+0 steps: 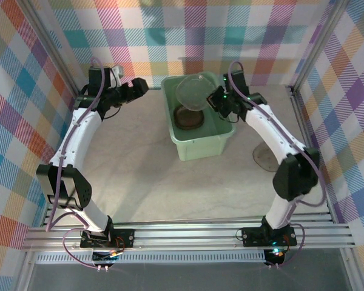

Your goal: Place the plates into the plastic bin on the countertop

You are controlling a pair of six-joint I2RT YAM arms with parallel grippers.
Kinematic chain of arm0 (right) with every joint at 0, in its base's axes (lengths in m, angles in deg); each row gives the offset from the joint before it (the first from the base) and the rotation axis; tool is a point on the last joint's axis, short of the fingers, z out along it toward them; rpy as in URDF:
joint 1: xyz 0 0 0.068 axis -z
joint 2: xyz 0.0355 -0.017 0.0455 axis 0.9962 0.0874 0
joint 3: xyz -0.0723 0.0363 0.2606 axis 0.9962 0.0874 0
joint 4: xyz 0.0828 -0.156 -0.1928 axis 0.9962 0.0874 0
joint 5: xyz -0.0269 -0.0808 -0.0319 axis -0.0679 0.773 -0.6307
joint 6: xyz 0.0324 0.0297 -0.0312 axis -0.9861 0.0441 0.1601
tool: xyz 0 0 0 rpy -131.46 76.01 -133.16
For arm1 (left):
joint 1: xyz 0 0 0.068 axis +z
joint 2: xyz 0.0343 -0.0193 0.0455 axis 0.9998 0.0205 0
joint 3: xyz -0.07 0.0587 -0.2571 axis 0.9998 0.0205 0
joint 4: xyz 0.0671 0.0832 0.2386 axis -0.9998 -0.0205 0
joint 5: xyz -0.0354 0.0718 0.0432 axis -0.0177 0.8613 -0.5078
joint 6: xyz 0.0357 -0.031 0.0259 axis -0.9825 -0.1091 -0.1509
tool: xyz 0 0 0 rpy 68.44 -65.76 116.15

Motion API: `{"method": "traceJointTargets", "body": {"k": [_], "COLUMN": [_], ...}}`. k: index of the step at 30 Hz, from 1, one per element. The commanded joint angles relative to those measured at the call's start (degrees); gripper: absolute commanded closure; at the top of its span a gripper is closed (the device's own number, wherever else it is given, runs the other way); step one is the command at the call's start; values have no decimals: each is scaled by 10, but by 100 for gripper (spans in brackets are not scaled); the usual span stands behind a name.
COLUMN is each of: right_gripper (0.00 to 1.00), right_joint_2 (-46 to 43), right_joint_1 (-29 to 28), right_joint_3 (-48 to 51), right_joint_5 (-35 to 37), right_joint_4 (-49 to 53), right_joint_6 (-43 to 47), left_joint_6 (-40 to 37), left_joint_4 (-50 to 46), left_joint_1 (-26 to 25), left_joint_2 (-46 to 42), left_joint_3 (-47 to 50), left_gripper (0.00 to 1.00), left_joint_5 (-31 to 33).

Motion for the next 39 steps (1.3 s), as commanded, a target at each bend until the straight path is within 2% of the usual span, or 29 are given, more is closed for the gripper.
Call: {"method": "traceJointTargets", "body": {"k": [1,5,9,13,20,26,39], "right_gripper": [100,100,100,100,100,100,100], "right_joint_2": [30,81,148,193,216,221,278], "right_joint_1": [-25,-48,-49,-53,-68,-90,-103], "right_joint_3": [-27,-60,-175,-229,-233,-212,-250], "right_joint_5": [68,96,123,141,165,224,271], "right_joint_4": [-22,-36,56,114,109,82,116], "right_joint_6": [-119,-156,-172,-229,-273,-325,-376], "left_joint_6": [-3,-11,-15,-15,-9,-13,-39], "left_joint_4": [34,25,12,3,1,-16,-63], "left_joint_1": [5,10,19,25,48,55,64], "left_joint_2": [-9,-13,-2,8,16,22,15], "left_joint_3": [0,-1,-3,0,14,6,1], "left_gripper": [5,5,5,5,5,5,5], "left_joint_5": [-3,30,42,58,56,46,40]}}
